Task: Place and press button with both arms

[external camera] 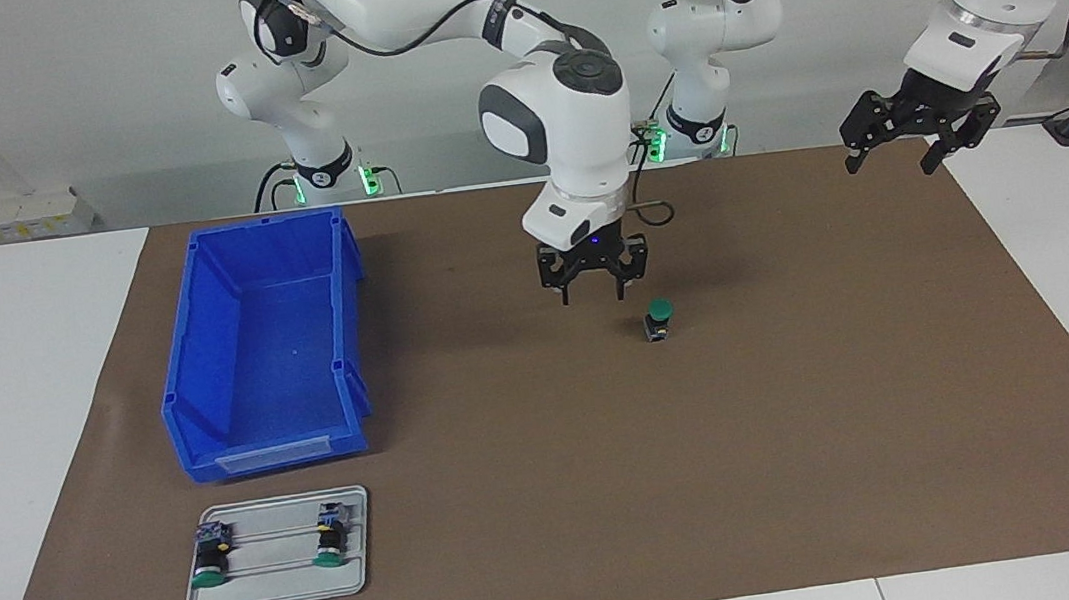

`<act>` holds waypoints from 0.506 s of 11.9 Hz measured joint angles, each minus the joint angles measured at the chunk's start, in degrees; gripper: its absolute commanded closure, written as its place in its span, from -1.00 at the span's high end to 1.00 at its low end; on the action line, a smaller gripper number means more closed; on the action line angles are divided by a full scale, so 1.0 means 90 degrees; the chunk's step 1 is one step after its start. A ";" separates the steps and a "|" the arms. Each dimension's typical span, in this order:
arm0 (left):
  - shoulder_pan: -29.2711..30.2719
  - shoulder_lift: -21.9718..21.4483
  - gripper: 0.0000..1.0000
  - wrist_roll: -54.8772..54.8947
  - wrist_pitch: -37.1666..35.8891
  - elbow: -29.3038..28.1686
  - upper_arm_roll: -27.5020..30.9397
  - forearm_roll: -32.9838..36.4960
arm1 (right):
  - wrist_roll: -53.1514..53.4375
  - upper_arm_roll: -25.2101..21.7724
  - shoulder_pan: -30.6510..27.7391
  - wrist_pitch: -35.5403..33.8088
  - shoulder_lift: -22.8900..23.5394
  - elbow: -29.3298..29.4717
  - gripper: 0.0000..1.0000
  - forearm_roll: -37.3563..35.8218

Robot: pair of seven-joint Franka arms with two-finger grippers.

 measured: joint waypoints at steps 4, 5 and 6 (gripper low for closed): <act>0.0003 -0.0038 1.00 -0.0039 0.0003 -0.0088 0.0012 0.0039 | 0.0456 -0.0063 0.0503 0.0245 0.1122 0.1078 0.59 -0.0356; 0.0003 -0.0041 1.00 -0.0050 0.0003 -0.0089 0.0018 0.0050 | 0.0456 -0.0062 0.0516 0.0245 0.1147 0.1134 0.58 -0.0357; 0.0004 -0.0043 1.00 -0.0065 0.0003 -0.0090 0.0021 0.0056 | 0.0456 -0.0061 0.0518 0.0245 0.1147 0.1150 0.58 -0.0357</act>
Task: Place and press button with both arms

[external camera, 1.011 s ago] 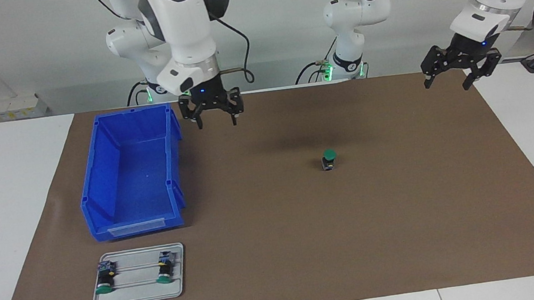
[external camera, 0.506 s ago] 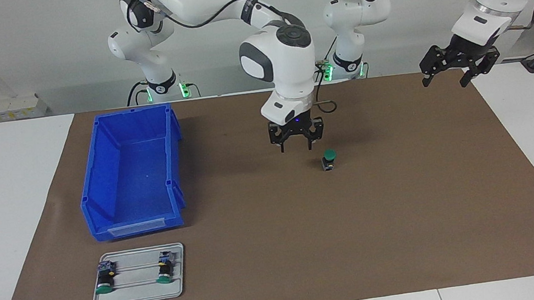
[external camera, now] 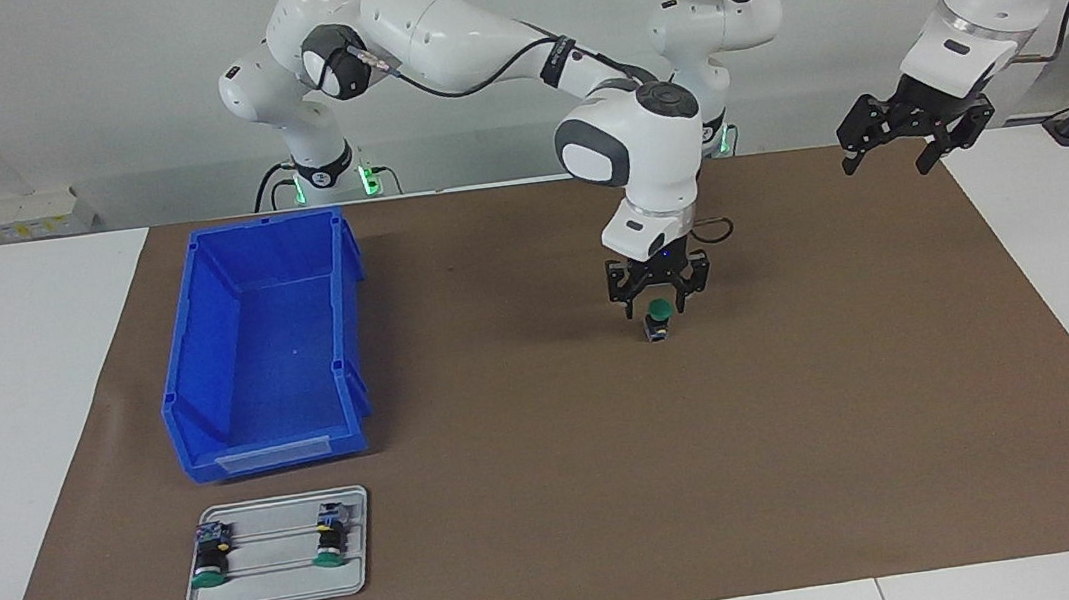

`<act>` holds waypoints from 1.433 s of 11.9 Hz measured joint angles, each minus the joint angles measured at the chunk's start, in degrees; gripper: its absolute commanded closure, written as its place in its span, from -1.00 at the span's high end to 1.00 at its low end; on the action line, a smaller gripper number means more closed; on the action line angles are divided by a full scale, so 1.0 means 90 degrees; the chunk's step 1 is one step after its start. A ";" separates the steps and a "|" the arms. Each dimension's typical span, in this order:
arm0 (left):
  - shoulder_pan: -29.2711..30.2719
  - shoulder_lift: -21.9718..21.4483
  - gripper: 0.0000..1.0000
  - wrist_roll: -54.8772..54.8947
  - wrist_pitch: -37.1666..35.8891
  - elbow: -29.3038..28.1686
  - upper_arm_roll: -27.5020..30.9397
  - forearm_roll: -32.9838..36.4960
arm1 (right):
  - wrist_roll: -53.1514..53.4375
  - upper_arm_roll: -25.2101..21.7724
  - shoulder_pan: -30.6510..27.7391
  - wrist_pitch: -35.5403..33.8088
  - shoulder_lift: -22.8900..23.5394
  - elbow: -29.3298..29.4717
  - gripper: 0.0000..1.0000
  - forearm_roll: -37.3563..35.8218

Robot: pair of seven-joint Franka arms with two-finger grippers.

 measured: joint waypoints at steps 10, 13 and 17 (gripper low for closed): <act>0.0000 -0.0029 1.00 -0.0020 0.0000 -0.0037 0.0000 0.0139 | 0.0251 0.0002 0.0200 0.0251 0.0373 -0.0052 0.56 0.0000; 0.0000 -0.0047 1.00 -0.0023 0.0000 -0.0055 0.0000 0.0141 | 0.0252 -0.0007 0.0193 0.0250 0.0369 -0.0053 0.43 -0.0010; 0.0000 -0.0049 1.00 -0.0024 0.0000 -0.0058 0.0000 0.0142 | 0.0253 -0.0006 0.0195 0.0250 0.0370 -0.0110 0.17 -0.0011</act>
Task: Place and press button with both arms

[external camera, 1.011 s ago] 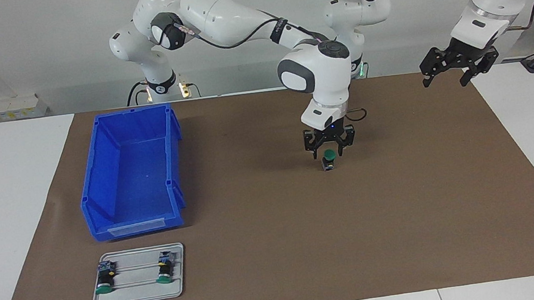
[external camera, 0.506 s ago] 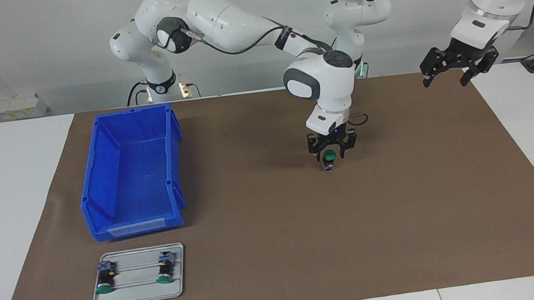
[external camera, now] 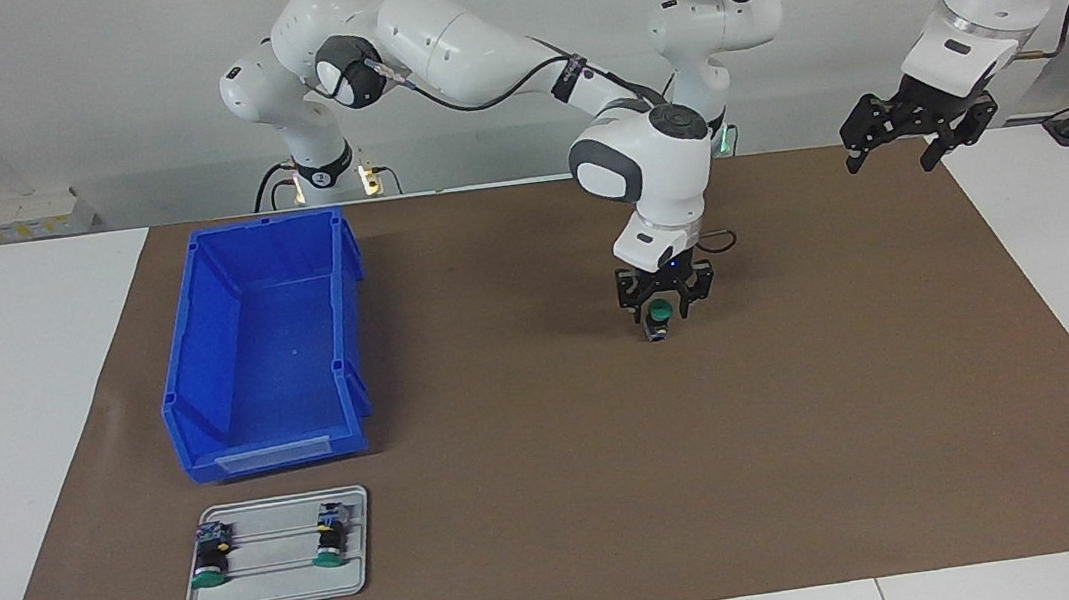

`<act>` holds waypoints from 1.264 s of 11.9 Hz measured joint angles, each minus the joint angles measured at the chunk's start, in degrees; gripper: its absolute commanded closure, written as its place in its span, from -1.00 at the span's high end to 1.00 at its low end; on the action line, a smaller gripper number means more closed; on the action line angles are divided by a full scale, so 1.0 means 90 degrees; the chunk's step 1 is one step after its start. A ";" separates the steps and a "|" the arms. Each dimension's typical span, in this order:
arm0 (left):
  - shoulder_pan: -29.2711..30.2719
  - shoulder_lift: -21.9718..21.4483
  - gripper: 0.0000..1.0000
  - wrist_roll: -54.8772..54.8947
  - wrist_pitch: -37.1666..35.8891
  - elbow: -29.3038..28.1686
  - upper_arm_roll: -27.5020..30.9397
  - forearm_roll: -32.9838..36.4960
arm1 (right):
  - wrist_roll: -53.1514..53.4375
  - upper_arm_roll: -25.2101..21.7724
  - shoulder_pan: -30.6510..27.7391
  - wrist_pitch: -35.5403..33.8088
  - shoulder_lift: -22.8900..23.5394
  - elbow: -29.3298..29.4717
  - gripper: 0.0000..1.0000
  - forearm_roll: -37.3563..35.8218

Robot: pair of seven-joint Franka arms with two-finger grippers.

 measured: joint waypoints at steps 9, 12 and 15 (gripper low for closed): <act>0.0000 0.0000 1.00 -0.0002 0.0000 0.0000 0.0000 0.0000 | 0.0016 0.0001 0.0002 0.0000 0.0000 -0.0032 -0.32 0.0000; 0.0000 0.0000 1.00 -0.0002 0.0000 -0.0001 0.0000 0.0000 | 0.0092 0.0001 0.0002 0.0000 0.0000 -0.0033 -0.63 0.0000; 0.0000 0.0000 1.00 -0.0003 0.0000 -0.0001 0.0000 0.0000 | 0.0097 0.0001 -0.0012 0.0001 -0.0001 -0.0032 -1.00 0.0000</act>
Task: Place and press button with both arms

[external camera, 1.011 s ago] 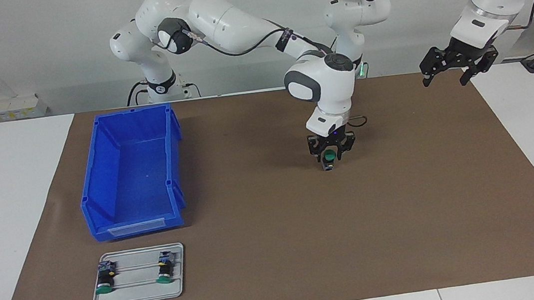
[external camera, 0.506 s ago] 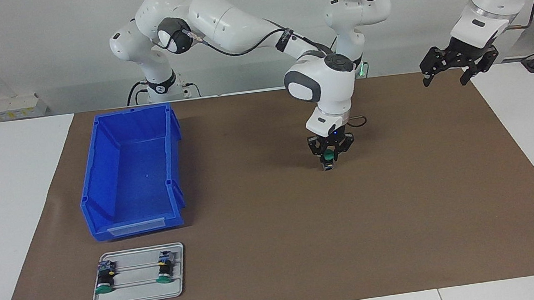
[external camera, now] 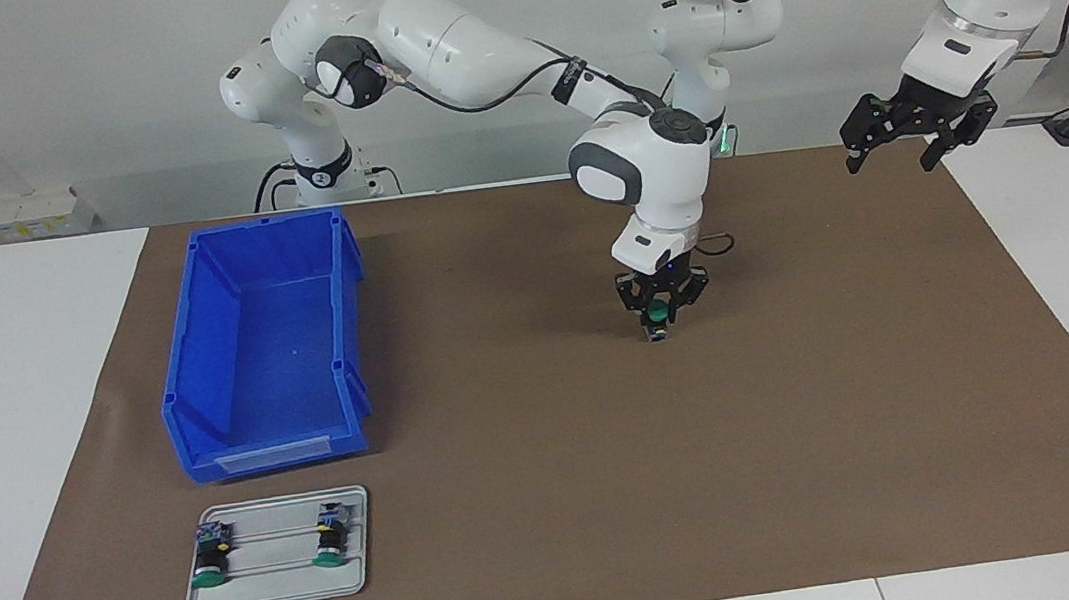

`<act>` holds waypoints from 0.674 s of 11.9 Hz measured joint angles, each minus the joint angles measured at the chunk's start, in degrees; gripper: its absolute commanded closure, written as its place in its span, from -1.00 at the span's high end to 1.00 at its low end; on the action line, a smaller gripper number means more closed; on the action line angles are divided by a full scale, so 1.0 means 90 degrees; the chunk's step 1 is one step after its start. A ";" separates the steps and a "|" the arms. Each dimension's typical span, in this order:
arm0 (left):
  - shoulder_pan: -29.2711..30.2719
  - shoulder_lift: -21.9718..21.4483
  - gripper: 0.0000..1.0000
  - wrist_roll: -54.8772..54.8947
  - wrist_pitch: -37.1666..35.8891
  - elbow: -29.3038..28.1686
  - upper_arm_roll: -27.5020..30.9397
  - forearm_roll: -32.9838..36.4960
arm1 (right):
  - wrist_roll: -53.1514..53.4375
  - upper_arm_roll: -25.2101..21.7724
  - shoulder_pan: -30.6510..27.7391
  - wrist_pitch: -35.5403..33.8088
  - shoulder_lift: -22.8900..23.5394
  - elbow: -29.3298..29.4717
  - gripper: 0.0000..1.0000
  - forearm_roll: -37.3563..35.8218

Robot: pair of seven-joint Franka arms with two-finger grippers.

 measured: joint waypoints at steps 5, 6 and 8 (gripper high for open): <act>0.0000 0.0000 1.00 0.0000 0.0000 0.0000 0.0000 0.0000 | 0.0001 -0.0075 -0.0124 -0.0067 -0.0021 0.0047 -1.00 0.0000; 0.0000 0.0000 1.00 0.0000 0.0000 0.0000 0.0000 0.0000 | 0.0000 -0.0075 -0.0231 -0.0155 -0.0054 0.0080 -1.00 0.0000; 0.0000 0.0000 1.00 -0.0001 0.0000 0.0000 0.0000 0.0000 | -0.0216 -0.0074 -0.0537 -0.0429 -0.0247 0.0137 -1.00 0.0000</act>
